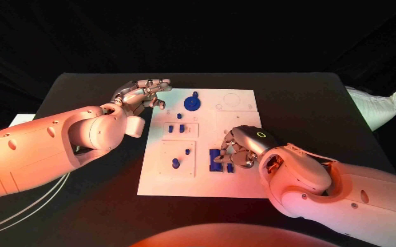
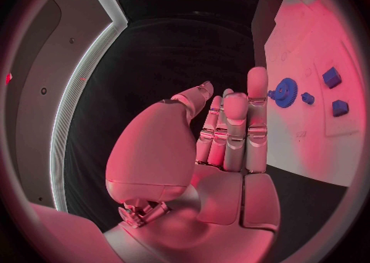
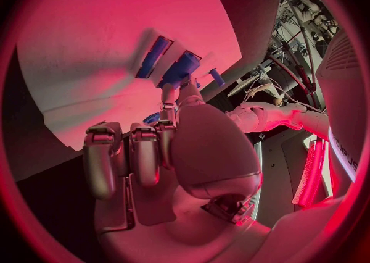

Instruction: Assemble the parts on the task board

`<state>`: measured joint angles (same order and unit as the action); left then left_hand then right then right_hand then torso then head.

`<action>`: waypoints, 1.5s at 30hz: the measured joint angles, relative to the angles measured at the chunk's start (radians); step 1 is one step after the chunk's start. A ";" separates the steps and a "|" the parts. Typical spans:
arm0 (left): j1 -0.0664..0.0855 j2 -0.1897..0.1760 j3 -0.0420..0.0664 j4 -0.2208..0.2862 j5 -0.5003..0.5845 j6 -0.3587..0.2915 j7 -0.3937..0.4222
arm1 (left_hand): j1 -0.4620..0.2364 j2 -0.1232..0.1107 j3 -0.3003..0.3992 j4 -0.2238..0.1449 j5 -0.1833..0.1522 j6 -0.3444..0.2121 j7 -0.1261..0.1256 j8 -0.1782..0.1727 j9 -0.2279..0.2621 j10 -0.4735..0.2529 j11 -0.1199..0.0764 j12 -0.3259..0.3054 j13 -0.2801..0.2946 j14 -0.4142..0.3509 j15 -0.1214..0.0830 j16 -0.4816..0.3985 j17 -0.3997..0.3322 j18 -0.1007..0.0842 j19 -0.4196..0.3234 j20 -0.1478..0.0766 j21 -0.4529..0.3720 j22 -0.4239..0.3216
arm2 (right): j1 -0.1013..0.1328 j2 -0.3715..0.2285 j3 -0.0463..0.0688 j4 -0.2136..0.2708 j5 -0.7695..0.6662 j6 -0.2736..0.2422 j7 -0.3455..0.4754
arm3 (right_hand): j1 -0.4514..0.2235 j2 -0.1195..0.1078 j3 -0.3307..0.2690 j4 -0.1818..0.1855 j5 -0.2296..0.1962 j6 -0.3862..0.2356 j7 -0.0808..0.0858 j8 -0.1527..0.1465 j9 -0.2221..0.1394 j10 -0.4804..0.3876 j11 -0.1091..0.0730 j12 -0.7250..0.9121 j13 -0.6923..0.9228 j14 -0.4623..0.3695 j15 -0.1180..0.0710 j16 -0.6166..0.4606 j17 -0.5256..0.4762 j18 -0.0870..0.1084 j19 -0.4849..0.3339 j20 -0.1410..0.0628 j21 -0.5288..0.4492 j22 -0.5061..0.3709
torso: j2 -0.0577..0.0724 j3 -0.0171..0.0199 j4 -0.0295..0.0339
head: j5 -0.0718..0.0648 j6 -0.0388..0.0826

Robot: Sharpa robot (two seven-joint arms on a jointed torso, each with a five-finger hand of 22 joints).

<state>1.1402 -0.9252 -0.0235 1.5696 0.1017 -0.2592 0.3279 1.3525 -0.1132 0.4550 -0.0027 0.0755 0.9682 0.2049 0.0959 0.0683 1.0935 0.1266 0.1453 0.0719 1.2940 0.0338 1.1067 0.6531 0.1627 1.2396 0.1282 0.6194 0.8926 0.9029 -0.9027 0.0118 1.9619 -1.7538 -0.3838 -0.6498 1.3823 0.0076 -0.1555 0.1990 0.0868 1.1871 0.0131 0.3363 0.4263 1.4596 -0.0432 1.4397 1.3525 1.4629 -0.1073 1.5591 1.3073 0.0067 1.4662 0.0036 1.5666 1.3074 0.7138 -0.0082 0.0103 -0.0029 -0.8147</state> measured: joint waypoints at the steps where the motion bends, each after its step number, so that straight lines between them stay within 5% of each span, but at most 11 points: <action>1: 0.000 0.000 0.000 0.000 0.000 0.000 0.000 | 0.000 0.000 0.000 0.000 0.000 0.000 0.000 0.000 0.000 0.000 0.000 0.000 0.000 0.000 0.000 0.000 0.000 0.000 0.000 0.000 0.000 0.000 | 0.000 0.003 0.001 -0.003 0.001 0.003 0.003 | 0.000 0.000 0.000 0.000 -0.001 0.000 0.000 0.000 0.000 0.000 0.000 0.000 0.000 0.000 0.000 0.000 0.000 0.000 0.000 0.000 0.000 0.000 | 0.000 -0.0001 0.0000 | 0.000 0.000; 11: 0.000 0.000 0.000 0.000 0.000 0.001 0.000 | 0.000 0.000 0.000 0.000 0.000 0.000 0.000 0.000 0.000 0.000 0.000 0.000 0.000 0.000 0.000 0.000 0.000 0.000 0.000 0.000 0.000 0.000 | -0.006 0.017 0.005 -0.017 -0.006 0.018 0.011 | 0.004 -0.004 0.011 -0.010 -0.006 0.000 0.000 0.004 0.004 -0.003 -0.003 0.000 0.064 0.004 -0.004 0.004 0.000 0.000 0.000 0.000 0.000 0.000 | 0.000 -0.0002 0.0011 | 0.003 -0.003; 28: 0.000 -0.003 0.000 0.000 0.000 0.001 -0.001 | 0.000 0.000 0.000 0.000 0.000 0.000 0.000 0.000 0.000 0.000 0.000 0.000 0.000 0.000 0.000 0.000 0.000 0.000 0.000 0.000 0.000 0.000 | -0.007 -0.010 0.007 0.007 -0.060 0.023 0.011 | 0.043 -0.043 0.043 -0.055 -0.031 -0.009 -0.009 0.004 -0.004 -0.003 -0.003 -0.002 0.067 0.004 -0.004 0.004 0.001 0.000 0.000 0.000 0.000 0.001 | 0.000 -0.0001 -0.0005 | 0.005 -0.003; 30: 0.000 -0.003 0.000 0.000 0.000 0.001 -0.001 | 0.000 0.000 0.000 0.000 0.000 0.000 0.000 0.000 0.000 0.000 0.000 0.000 0.000 0.000 0.000 0.000 0.000 0.000 0.000 0.000 0.000 0.000 | -0.007 -0.015 0.007 0.010 -0.065 0.019 0.010 | 0.060 -0.032 0.042 -0.054 -0.032 -0.005 -0.005 0.004 -0.004 -0.003 -0.003 -0.006 0.067 0.004 -0.004 0.004 0.001 0.000 0.000 0.000 0.000 0.001 | 0.000 -0.0002 -0.0006 | 0.004 -0.002; 35: 0.000 -0.004 0.000 0.000 -0.001 0.001 -0.001 | 0.000 0.000 0.000 0.000 0.000 0.000 0.000 0.000 0.000 0.000 0.000 0.000 0.000 0.000 0.000 0.000 0.000 0.000 0.000 0.000 0.000 0.000 | -0.013 -0.025 0.005 0.007 -0.066 0.003 0.008 | 0.034 -0.004 0.035 -0.002 -0.031 -0.005 -0.005 0.004 -0.004 -0.003 -0.003 -0.013 0.130 0.004 -0.003 0.004 0.001 0.000 0.000 0.000 0.000 0.001 | 0.000 -0.0003 -0.0006 | 0.002 0.000; 45: 0.000 -0.004 0.000 0.000 -0.001 0.001 -0.001 | 0.000 0.000 0.000 0.000 0.000 0.000 0.000 0.000 0.000 0.000 0.000 0.000 0.000 0.000 0.000 0.000 0.000 0.000 0.000 0.000 0.000 0.000 | -0.010 -0.057 0.014 0.017 -0.002 -0.085 0.058 | -0.034 -0.027 0.040 0.040 -0.031 -0.015 0.005 0.001 -0.004 0.007 -0.014 -0.029 0.092 0.004 -0.004 -0.005 0.001 0.000 0.000 0.000 0.000 0.000 | -0.001 -0.0007 0.0000 | 0.001 0.005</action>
<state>1.1399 -0.9295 -0.0237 1.5696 0.1004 -0.2580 0.3265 1.3525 -0.1132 0.4550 -0.0027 0.0755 0.9682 0.2049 0.0958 0.0684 1.0936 0.1266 0.1453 0.0719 1.2941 0.0337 1.1067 0.6531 0.1627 1.2396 0.1283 0.6194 0.8926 0.8926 -0.9600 0.0258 1.9786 -1.7561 -0.4691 -0.5913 1.3486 -0.0197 -0.1155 0.2390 0.0563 1.1717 0.0181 0.3378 0.4223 1.4668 -0.0570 1.4111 1.4443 1.4665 -0.1112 1.5540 1.3079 0.0067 1.4662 0.0037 1.5666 1.3078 0.7132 -0.0089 0.0103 -0.0015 -0.8101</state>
